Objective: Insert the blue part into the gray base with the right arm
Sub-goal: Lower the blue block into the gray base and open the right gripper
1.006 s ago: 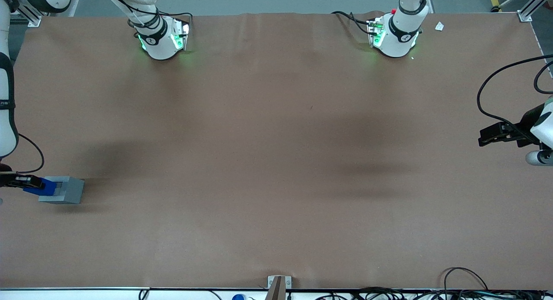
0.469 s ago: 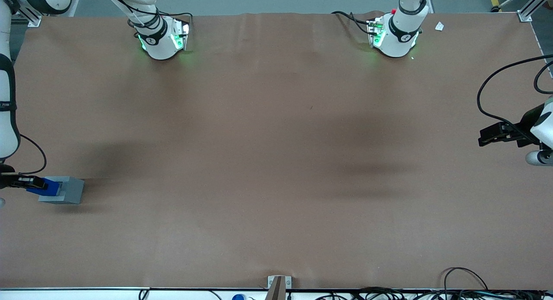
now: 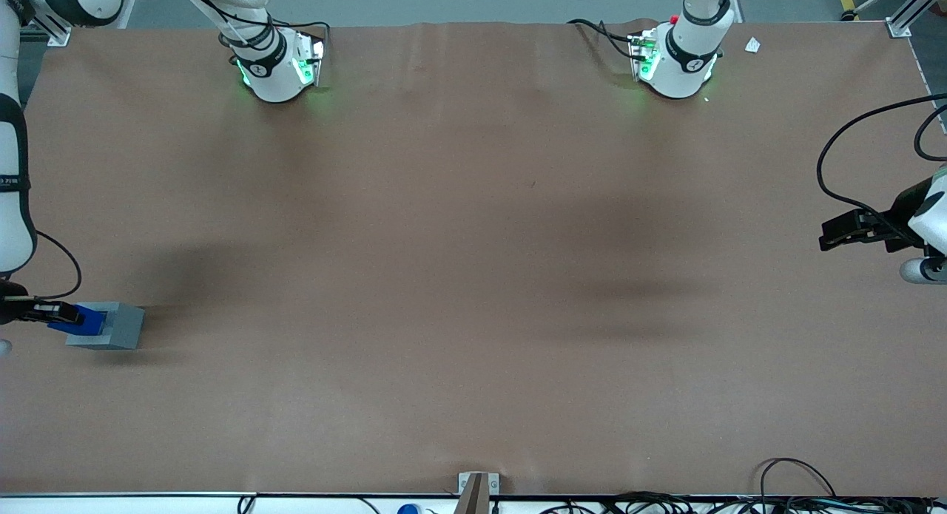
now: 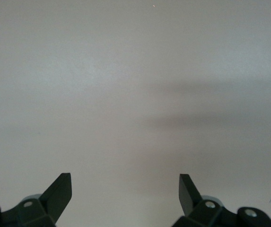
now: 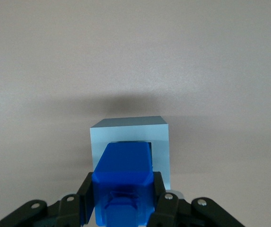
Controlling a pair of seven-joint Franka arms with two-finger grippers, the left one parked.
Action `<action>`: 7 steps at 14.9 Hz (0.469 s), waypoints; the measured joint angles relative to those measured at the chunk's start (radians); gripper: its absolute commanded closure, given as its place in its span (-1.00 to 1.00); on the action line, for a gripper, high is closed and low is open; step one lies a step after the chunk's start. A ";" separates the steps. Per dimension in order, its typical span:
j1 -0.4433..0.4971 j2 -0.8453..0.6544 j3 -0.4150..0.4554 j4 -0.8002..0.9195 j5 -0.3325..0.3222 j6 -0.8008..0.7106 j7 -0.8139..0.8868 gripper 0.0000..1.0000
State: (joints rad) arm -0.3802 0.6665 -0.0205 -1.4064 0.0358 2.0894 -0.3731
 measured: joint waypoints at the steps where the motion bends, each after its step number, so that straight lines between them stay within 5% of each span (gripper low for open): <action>1: 0.000 0.000 0.000 0.000 0.000 0.000 0.000 0.62; 7: 0.000 0.010 0.000 0.000 0.000 0.000 0.001 0.62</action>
State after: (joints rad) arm -0.3802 0.6761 -0.0206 -1.4066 0.0358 2.0892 -0.3724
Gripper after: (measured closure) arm 0.489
